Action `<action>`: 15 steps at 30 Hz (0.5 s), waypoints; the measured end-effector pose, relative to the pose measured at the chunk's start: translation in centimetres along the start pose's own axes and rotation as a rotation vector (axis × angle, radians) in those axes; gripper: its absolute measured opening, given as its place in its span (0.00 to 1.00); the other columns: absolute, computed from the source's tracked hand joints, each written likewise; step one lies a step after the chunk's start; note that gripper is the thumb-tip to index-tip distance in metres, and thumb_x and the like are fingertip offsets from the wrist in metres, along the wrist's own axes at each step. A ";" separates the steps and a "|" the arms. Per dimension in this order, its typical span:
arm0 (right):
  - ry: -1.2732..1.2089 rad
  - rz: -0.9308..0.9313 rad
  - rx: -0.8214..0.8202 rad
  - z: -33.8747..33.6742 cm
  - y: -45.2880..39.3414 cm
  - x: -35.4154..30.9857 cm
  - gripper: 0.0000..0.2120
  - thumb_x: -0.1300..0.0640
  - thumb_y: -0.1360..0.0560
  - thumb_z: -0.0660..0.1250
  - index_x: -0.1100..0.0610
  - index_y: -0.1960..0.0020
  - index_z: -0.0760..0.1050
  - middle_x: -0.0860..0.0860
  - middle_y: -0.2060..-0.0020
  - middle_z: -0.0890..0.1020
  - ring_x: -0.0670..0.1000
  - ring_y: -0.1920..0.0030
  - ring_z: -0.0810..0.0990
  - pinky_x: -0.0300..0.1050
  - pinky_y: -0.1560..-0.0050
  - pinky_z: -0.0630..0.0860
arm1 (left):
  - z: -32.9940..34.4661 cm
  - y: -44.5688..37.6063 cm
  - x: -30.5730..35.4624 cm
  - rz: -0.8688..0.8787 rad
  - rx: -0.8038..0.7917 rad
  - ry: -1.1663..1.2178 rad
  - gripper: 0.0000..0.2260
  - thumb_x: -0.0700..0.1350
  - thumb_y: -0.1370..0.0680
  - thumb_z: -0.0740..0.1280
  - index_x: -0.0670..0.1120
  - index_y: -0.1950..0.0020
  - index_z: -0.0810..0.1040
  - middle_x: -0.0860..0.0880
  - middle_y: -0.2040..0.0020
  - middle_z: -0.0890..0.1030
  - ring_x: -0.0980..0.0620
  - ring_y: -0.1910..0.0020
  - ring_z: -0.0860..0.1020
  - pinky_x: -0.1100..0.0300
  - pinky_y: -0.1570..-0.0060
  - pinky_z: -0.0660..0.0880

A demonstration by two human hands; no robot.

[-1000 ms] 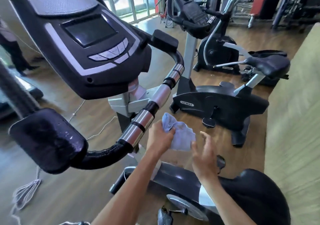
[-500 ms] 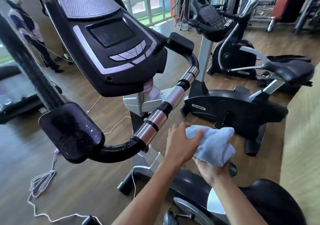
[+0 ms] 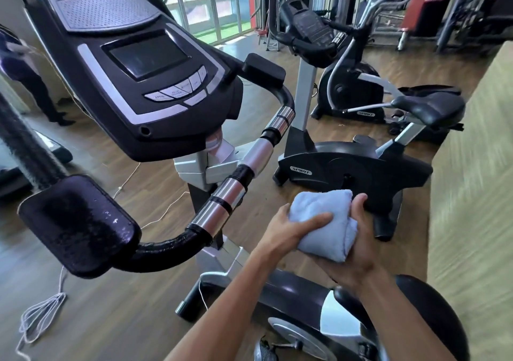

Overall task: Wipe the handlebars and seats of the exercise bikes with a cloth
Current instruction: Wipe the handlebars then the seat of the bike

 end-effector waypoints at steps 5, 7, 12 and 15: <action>0.265 -0.003 -0.012 -0.6 0.4 -1.6 0.22 0.50 0.19 0.62 0.67 0.36 0.77 0.62 0.46 0.85 0.55 0.47 0.86 0.44 0.56 0.83 | -0.3 -0.6 -0.8 -0.003 0.011 0.182 0.30 0.58 0.34 0.82 0.46 0.36 0.80 0.48 0.45 0.87 0.49 0.46 0.86 0.49 0.41 0.82; 0.577 -0.093 -0.036 -0.9 0.3 -2.4 0.17 0.60 0.22 0.70 0.61 0.34 0.76 0.59 0.44 0.85 0.53 0.48 0.87 0.40 0.57 0.82 | -0.4 -0.6 -1.2 -0.019 0.005 0.262 0.28 0.54 0.31 0.81 0.42 0.37 0.81 0.43 0.45 0.87 0.43 0.45 0.85 0.45 0.41 0.81; 1.410 -0.474 0.389 -3.0 0.3 -5.0 0.37 0.52 0.31 0.82 0.52 0.27 0.70 0.50 0.34 0.74 0.50 0.35 0.73 0.37 0.40 0.72 | 0.1 -0.4 -1.9 -0.077 -0.016 0.401 0.19 0.43 0.25 0.77 0.34 0.39 0.80 0.37 0.46 0.86 0.37 0.45 0.85 0.49 0.46 0.83; 1.477 -0.754 0.478 -2.1 1.8 -4.2 0.34 0.54 0.27 0.77 0.57 0.25 0.69 0.55 0.29 0.70 0.54 0.30 0.68 0.49 0.29 0.69 | 0.0 -0.2 -2.0 -0.042 0.072 0.412 0.15 0.45 0.23 0.76 0.36 0.41 0.82 0.39 0.49 0.86 0.42 0.51 0.86 0.53 0.53 0.83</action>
Point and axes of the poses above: each hand's wrist, its own y-axis away from the middle knuckle, its own z-axis out of the palm, x = y × z, the point moved 8 cm from there along -y, towards the middle knuckle
